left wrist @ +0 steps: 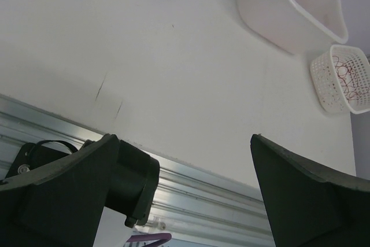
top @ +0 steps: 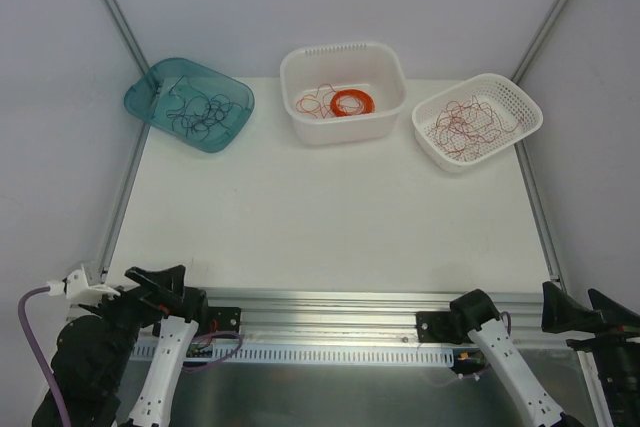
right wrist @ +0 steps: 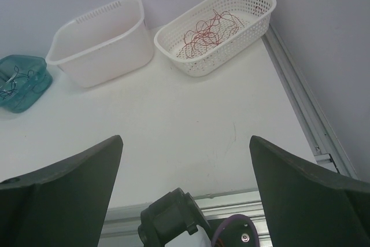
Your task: Untangle the cables
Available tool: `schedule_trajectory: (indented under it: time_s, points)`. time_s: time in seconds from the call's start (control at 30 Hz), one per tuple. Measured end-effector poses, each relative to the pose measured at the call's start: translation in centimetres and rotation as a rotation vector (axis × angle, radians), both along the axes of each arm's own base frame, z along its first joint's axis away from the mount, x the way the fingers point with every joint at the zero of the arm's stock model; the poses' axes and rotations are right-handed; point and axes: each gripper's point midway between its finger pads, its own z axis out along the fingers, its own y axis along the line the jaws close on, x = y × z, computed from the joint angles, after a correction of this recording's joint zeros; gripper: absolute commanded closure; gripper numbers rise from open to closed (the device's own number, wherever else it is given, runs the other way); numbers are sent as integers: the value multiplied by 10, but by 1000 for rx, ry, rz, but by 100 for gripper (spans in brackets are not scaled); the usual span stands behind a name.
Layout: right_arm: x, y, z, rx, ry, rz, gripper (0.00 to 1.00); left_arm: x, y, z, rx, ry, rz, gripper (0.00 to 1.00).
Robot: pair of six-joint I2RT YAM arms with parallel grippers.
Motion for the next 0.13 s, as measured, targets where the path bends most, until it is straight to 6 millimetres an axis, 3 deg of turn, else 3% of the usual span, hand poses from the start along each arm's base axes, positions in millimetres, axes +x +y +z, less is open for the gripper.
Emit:
schedule_trajectory:
  time_s: [0.13]
  points:
    - [0,0,0,-1,0,0,3,1,0,-1,-17,5,8,1]
